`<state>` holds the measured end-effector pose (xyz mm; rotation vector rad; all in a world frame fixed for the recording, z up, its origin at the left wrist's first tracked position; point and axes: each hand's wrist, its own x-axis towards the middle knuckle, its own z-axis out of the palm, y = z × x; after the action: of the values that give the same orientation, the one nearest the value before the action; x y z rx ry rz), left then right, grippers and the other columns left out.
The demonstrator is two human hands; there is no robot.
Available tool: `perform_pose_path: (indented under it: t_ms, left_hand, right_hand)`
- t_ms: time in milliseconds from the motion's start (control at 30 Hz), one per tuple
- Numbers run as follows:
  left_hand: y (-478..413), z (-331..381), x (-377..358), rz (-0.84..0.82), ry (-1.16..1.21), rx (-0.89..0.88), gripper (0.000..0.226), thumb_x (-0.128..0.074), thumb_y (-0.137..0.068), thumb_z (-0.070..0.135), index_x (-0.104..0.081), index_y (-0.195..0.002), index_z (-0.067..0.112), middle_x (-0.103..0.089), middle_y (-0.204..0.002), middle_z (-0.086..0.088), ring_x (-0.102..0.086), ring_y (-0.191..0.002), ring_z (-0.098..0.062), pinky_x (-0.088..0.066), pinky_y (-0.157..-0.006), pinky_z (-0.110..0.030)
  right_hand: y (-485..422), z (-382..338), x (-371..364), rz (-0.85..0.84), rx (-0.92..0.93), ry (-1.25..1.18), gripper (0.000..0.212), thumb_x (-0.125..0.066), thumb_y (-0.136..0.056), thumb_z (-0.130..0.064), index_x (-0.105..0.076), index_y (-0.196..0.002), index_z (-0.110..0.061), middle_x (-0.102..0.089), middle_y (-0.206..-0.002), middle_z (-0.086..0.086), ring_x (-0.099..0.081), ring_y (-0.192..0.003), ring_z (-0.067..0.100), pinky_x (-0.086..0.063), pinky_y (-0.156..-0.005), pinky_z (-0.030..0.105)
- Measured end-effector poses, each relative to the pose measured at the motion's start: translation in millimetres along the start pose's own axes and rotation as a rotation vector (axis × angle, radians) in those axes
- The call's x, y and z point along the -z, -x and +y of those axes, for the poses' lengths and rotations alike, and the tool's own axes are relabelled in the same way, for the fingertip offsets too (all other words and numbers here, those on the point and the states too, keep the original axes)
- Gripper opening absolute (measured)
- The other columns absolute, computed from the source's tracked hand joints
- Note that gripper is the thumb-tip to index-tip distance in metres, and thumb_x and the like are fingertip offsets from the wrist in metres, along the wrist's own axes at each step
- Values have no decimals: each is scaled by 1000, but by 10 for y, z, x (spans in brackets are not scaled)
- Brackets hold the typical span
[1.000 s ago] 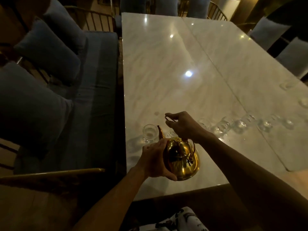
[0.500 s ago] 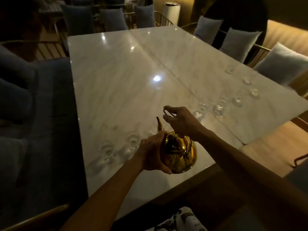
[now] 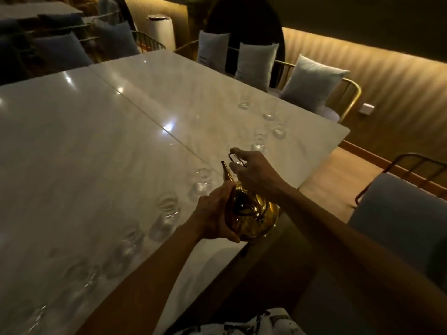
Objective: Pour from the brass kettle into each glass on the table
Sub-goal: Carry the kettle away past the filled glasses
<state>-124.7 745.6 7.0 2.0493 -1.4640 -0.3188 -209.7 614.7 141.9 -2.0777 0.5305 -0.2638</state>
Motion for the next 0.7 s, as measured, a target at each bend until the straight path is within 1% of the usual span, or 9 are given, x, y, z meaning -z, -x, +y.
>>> perform_pose_path:
  t_ms: [100, 200, 267, 333, 367, 400, 433, 600, 700]
  left_hand:
    - [-428, 108, -159, -38, 18, -55, 139, -89, -44, 65, -10, -154, 33, -48, -147, 3, -53, -131, -23, -53, -94, -56]
    - [-840, 154, -313, -89, 4, -119, 139, -83, -45, 73, -5, -154, 37, -41, -153, 2, -48, -138, -25, -51, -98, -58]
    - [-1132, 124, -445, -133, -30, -142, 141, -81, -45, 77, -4, -156, 35, -36, -157, 1, -43, -142, -26, -48, -101, -60]
    - [-1437, 124, -571, -158, -60, -157, 144, -81, -45, 79, -7, -159, 30, -35, -159, 1, -43, -142, -27, -48, -101, -61]
    - [-1594, 139, -628, -164, -62, -169, 145, -83, -44, 78, -8, -159, 30, -34, -160, 0, -42, -143, -28, -47, -101, -62]
    - [-1740, 162, -688, -167, -63, -183, 146, -85, -44, 76, -6, -158, 29, -32, -161, 0, -40, -144, -29, -46, -102, -64]
    - [-1871, 186, -750, -171, -66, -193, 146, -87, -44, 73, -4, -157, 31, -30, -163, -1, -37, -146, -29, -43, -104, -65]
    - [-2701, 158, -1047, -202, -42, -214, 143, -87, -46, 71, 0, -154, 38, -26, -166, -4, -32, -150, -30, -40, -108, -65]
    - [-3260, 119, -1209, -207, -23, -197, 144, -95, -47, 61, 0, -154, 40, -26, -166, -3, -32, -150, -30, -39, -109, -64]
  right_hand:
    - [-105, 205, 341, 61, -32, -3, 36, -51, -97, -16, -55, -133, -12, -65, -98, 10, -45, -47, 7, -39, -51, 26]
    - [-247, 446, 670, 119, -70, 20, 38, -53, -97, -18, -54, -134, -12, -64, -110, 12, -45, -53, 4, -40, -56, 26]
    - [-339, 604, 861, 166, -96, 15, 41, -54, -97, -19, -52, -137, -15, -62, -121, 12, -48, -61, 2, -47, -65, 32]
    - [-464, 766, 1055, 193, -108, 25, 41, -54, -97, -20, -52, -137, -14, -59, -131, 15, -61, -77, 12, -54, -78, 41]
    - [-537, 840, 1144, 199, -120, 43, 42, -54, -97, -21, -51, -138, -14, -56, -136, 15, -65, -94, 21, -54, -87, 44]
    - [-620, 924, 1227, 205, -138, 64, 44, -55, -96, -22, -49, -140, -16, -51, -142, 13, -62, -108, 26, -52, -93, 45]
    - [-706, 1004, 1316, 208, -156, 74, 47, -55, -96, -24, -47, -142, -18, -48, -146, 11, -61, -112, 28, -52, -95, 45]
    - [-1227, 1425, 1810, 227, -187, 63, 49, -57, -96, -22, -45, -143, -19, -53, -139, 12, -65, -85, 20, -56, -86, 38]
    - [-1595, 1674, 2129, 237, -199, 64, 46, -56, -96, -20, -47, -142, -19, -57, -135, 12, -63, -89, 19, -52, -82, 33]
